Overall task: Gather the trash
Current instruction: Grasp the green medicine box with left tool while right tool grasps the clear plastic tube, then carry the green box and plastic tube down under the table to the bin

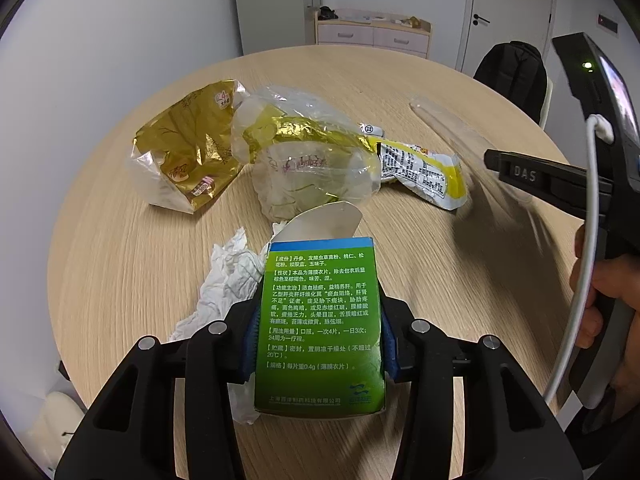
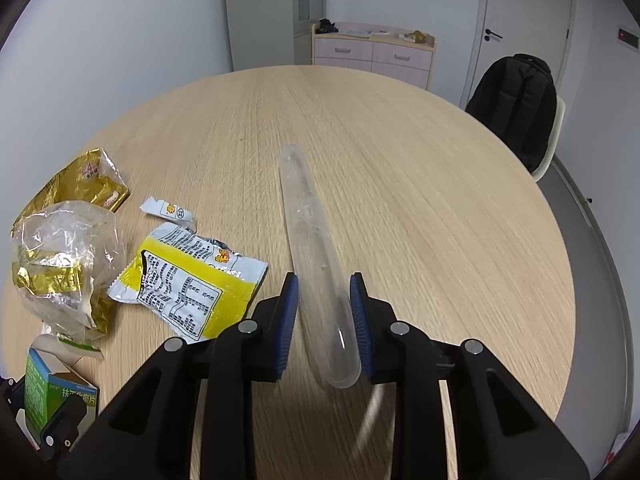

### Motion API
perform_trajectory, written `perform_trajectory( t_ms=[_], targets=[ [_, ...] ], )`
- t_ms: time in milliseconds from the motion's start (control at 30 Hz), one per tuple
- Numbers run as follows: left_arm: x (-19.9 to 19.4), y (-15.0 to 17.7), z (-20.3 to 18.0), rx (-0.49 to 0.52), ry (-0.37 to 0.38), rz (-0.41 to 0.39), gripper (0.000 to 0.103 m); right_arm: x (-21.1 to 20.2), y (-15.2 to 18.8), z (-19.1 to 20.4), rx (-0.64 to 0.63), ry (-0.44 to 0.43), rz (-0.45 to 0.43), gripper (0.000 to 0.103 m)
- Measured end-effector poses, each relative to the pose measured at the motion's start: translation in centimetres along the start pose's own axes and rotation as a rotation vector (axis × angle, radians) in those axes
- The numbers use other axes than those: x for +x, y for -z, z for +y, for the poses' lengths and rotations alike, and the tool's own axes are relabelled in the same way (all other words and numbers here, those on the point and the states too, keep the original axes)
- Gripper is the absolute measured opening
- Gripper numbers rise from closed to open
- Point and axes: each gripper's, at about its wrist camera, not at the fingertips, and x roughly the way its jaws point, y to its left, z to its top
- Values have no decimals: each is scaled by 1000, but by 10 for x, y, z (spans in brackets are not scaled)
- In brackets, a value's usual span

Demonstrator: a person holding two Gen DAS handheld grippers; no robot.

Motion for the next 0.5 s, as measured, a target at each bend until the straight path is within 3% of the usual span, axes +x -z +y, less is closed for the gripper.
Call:
perform_trajectory(
  t_ms=[500],
  targets=[
    [-22, 15, 9, -9, 14, -32, 45, -44, 22, -9, 34, 29, -52, 24]
  ],
)
